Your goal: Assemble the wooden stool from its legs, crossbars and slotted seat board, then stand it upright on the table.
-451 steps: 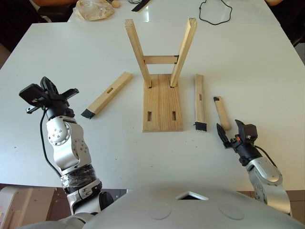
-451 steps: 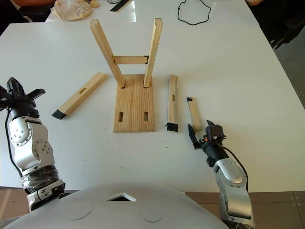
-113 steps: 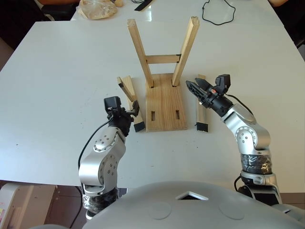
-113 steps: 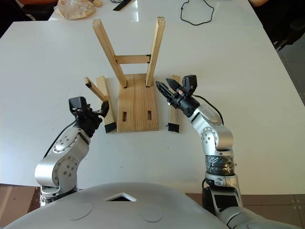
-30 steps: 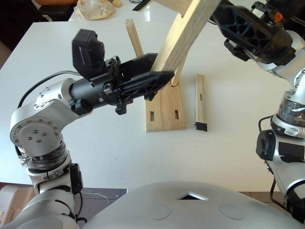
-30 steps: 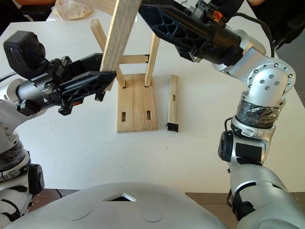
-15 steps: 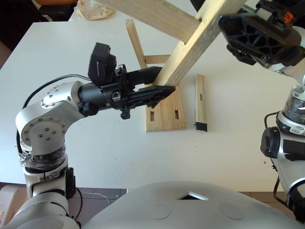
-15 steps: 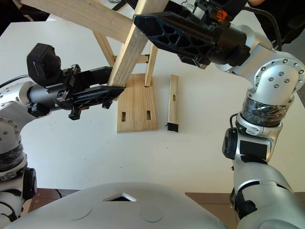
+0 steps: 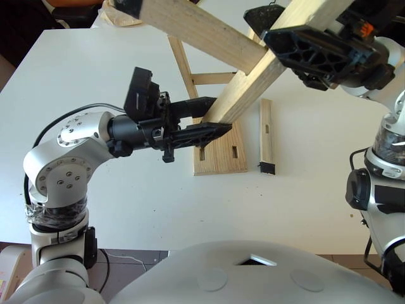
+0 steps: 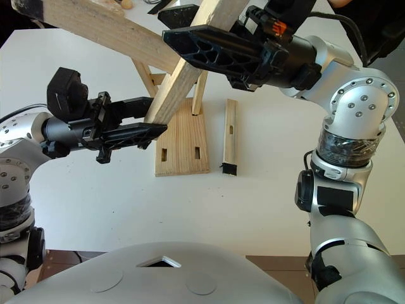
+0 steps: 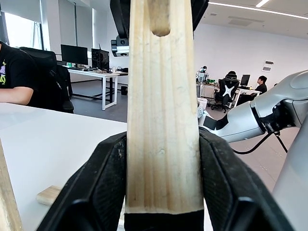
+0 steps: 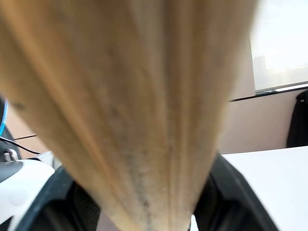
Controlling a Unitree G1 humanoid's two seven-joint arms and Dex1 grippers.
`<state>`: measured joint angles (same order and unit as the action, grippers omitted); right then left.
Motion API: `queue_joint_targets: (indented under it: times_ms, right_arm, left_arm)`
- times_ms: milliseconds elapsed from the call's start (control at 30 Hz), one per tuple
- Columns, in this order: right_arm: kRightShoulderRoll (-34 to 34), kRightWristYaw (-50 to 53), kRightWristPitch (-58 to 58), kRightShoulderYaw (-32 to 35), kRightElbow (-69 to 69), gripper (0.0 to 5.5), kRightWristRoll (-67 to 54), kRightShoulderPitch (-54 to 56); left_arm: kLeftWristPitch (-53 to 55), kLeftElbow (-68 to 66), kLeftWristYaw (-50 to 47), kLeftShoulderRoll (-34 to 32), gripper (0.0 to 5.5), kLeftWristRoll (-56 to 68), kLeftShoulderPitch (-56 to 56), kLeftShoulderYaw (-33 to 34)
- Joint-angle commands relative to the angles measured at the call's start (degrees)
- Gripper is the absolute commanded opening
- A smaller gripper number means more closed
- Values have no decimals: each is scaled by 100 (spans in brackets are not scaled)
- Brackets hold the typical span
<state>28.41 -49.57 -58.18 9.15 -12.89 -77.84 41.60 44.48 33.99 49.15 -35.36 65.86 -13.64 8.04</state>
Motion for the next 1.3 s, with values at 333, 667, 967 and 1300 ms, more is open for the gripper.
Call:
queue_joint_targets:
  times_ms: [333,667,967,1300]
  right_arm:
    - [146,-26,176,64,-138,209,311,-13]
    - [627,-608,2018,-956,73,204,3179,-1032]
    - [807,-1466,2883,-1364,184,204,4101,-1807]
    - [970,-1875,2804,-1145,39,204,3873,-2339]
  left_arm:
    - [-218,-235,-175,-106,204,-365,38,-93]
    - [-797,-1317,-654,14,305,-1536,462,-14]
    - [-1596,-2473,-4377,2122,305,-2432,419,1170]
    - [-1666,-3328,-5440,2377,305,-2685,-194,1695]
